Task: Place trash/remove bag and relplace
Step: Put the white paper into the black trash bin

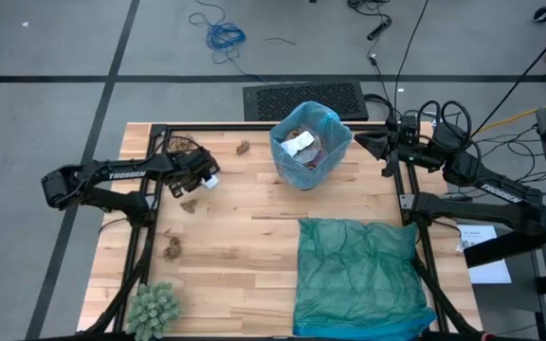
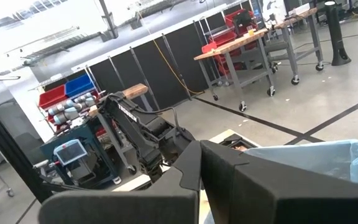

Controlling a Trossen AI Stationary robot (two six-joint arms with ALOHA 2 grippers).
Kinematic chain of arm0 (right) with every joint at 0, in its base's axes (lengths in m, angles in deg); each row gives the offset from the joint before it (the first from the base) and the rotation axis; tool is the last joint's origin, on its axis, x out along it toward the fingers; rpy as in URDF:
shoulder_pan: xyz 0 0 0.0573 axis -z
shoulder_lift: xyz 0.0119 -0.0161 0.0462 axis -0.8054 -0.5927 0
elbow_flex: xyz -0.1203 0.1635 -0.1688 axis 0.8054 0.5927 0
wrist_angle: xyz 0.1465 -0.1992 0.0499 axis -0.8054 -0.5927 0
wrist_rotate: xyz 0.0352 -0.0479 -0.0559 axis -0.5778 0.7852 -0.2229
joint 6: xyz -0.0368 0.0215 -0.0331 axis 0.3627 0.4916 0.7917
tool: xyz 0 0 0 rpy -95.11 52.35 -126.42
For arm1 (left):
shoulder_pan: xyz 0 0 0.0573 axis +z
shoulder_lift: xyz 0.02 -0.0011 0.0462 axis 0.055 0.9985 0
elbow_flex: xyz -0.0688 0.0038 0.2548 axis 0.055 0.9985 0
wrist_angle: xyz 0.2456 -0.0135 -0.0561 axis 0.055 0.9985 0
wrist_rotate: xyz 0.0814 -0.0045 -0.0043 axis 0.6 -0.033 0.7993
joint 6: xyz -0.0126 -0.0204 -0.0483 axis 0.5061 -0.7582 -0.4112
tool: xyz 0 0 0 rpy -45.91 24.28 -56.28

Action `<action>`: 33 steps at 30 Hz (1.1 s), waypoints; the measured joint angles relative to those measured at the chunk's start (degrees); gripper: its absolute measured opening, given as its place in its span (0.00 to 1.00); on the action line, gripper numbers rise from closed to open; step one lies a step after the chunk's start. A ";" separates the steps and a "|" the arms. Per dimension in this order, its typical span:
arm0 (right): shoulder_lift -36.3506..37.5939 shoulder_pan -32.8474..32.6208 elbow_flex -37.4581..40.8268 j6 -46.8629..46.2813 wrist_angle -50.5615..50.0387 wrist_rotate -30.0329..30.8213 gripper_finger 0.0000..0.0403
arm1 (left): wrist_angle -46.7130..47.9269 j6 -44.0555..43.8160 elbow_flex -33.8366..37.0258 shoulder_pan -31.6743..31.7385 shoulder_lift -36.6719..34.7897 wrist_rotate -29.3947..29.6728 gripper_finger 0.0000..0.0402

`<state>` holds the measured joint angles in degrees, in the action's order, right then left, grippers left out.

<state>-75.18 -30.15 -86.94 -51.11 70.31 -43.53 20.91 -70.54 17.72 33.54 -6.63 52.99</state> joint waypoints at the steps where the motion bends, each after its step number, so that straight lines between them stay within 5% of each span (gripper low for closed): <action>1: -0.02 0.00 0.00 0.00 -0.02 0.00 0.00 | -0.02 -0.73 0.00 0.00 0.01 0.37 0.36; 22: 0.00 0.02 0.00 0.16 -0.02 0.02 0.00 | 4.93 -2.00 0.00 -0.63 2.30 1.23 0.36; 33: -0.02 0.02 0.00 0.22 -0.02 0.02 0.00 | -2.49 -1.94 -0.16 -0.59 7.69 1.44 0.36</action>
<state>-75.20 -30.12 -86.94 -50.89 70.29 -43.51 18.42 -72.47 17.56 32.95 1.07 54.44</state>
